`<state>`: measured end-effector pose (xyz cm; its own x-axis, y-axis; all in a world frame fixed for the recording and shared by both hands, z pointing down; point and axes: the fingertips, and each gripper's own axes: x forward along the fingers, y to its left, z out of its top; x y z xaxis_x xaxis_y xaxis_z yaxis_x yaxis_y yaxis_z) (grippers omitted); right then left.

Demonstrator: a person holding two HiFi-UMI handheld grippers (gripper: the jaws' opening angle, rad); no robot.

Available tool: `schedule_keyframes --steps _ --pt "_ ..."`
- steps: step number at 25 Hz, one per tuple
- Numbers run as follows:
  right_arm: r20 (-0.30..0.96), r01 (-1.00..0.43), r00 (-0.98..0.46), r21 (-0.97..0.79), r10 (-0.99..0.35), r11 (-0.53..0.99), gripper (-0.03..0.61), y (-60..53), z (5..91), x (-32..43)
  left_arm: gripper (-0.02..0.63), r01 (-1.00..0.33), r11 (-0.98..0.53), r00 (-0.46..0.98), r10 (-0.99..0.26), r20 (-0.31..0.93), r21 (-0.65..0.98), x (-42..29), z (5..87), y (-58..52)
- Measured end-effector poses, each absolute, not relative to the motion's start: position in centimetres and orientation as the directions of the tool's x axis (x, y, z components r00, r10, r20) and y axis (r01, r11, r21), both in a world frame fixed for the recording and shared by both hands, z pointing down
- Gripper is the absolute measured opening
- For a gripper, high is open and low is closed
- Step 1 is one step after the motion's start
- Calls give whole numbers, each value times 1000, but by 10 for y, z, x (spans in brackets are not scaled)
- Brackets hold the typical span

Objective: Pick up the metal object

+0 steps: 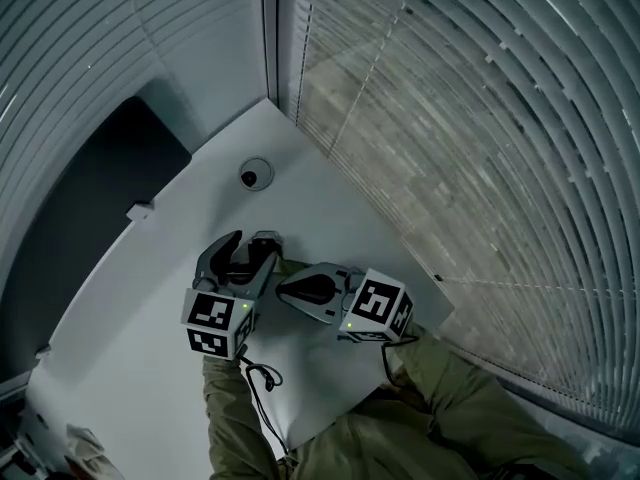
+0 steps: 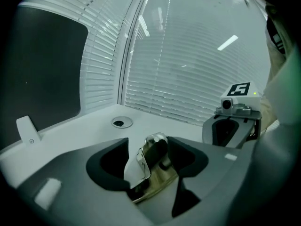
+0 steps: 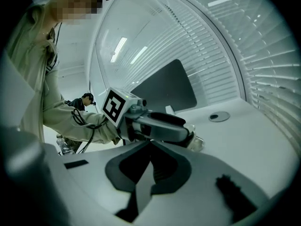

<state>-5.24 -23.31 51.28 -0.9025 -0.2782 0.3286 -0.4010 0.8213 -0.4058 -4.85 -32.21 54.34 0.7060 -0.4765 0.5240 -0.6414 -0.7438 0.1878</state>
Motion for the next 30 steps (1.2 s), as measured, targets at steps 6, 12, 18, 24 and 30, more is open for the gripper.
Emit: schedule_keyframes --steps 6,12,18,24,30 --pt "314 -415 -901 -424 -299 805 5 -238 513 -50 156 -590 -771 743 -401 536 240 -39 545 -312" --pt "321 -422 -897 -421 -304 803 5 -240 514 -50 97 -595 -730 772 -401 494 336 -43 539 -309" --pt "317 -434 -893 -417 -320 799 5 -238 508 -47 25 -553 -740 822 -409 395 384 -42 518 -297" --pt "310 -447 -888 -407 -340 797 5 -232 498 -45 5 -533 -801 816 -402 415 272 -38 506 -282" --pt "302 -449 -887 -386 -349 806 5 -219 485 -47 5 -544 -806 807 -426 409 234 -48 491 -261"
